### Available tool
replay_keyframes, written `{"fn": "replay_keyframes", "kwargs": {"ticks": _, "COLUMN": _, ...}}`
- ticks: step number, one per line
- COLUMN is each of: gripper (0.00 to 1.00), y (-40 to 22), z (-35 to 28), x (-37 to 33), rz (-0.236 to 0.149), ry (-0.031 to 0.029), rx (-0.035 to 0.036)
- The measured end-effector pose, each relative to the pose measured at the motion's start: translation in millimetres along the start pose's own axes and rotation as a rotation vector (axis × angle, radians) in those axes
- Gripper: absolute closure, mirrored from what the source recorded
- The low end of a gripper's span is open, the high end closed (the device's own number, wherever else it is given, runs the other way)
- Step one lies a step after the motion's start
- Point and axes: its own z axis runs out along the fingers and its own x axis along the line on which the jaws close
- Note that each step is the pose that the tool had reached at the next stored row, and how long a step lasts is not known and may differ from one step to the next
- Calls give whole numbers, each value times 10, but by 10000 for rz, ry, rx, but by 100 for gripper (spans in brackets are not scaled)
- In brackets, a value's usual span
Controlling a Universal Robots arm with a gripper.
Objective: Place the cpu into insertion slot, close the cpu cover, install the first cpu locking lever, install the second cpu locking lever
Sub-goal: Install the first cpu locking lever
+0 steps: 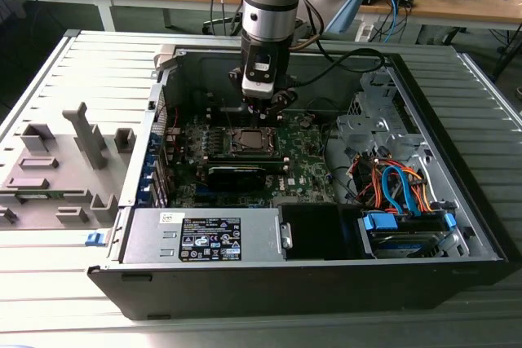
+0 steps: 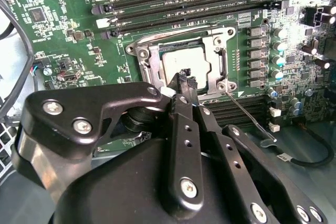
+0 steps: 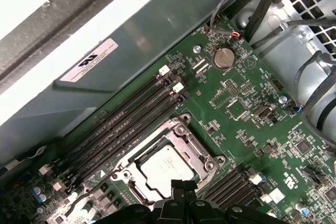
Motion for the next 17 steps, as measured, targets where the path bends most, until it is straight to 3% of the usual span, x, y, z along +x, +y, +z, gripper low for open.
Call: {"fn": "replay_keyframes", "kwargs": {"ticks": 17, "gripper": 89, "y": 0, "z": 0, "x": 0, "rz": -403, "ry": -23, "rx": -9}}
